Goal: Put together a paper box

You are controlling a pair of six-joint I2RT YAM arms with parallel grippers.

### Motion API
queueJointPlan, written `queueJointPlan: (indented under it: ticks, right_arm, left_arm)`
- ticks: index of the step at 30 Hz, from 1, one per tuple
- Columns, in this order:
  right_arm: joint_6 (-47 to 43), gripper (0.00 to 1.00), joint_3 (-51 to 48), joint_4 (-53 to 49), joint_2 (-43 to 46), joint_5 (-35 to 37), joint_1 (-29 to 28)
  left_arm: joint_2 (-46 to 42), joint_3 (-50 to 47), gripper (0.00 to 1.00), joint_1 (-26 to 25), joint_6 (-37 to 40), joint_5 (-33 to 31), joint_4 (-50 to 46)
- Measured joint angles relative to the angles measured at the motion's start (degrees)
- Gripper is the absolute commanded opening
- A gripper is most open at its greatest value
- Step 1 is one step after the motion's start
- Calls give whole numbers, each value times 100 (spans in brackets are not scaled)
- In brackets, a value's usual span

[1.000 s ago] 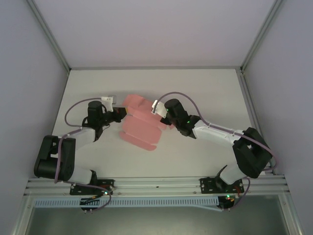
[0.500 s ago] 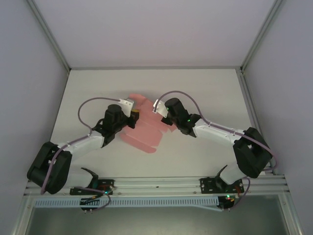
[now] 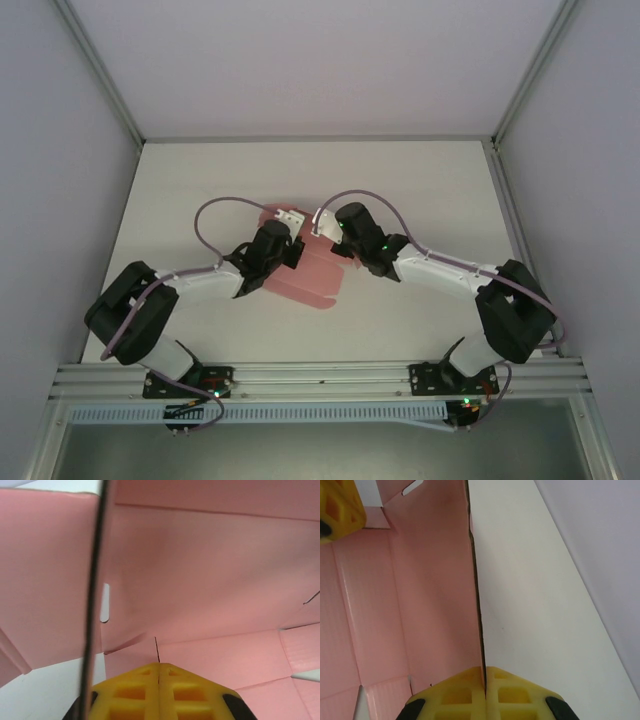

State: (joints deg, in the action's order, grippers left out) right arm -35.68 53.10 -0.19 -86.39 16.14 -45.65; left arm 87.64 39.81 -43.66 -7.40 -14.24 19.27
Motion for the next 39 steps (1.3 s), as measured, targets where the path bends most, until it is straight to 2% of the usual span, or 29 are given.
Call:
queueJointPlan:
  ticks: [2,4,11,15,19,25,33,39]
  right_arm:
    - [-85,0,-9,15,0,48,-11]
    - [-203,0,-24,55,0,146,-26]
    - [-809,0,-184,424,0,546,-129]
    - [-1060,0,-188,632,0,673,-157]
    - [-1381,0,-343,1147,-68,892,-284]
    - [-2194,0,-697,2203,-584,1502,-595]
    - [-2437,0,-710,2347,-769,1521,-669]
    - [-2564,0,-726,2695,-1158,1670,-730]
  left_arm:
    - [-26,-9,38,4,-74,-55,-4]
    - [-173,-92,60,17,-186,-76,-48]
    - [-1633,-444,100,278,-660,-129,-520]
    - [-2479,-579,100,588,-911,-170,-828]
    - [-2872,-592,100,1130,-1217,-186,-1189]
    - [-2916,-592,100,1692,-1484,-184,-1687]
    - [-2791,-592,100,2120,-1700,-63,-1847]
    - [-2601,-592,100,2232,-1753,186,-1976]
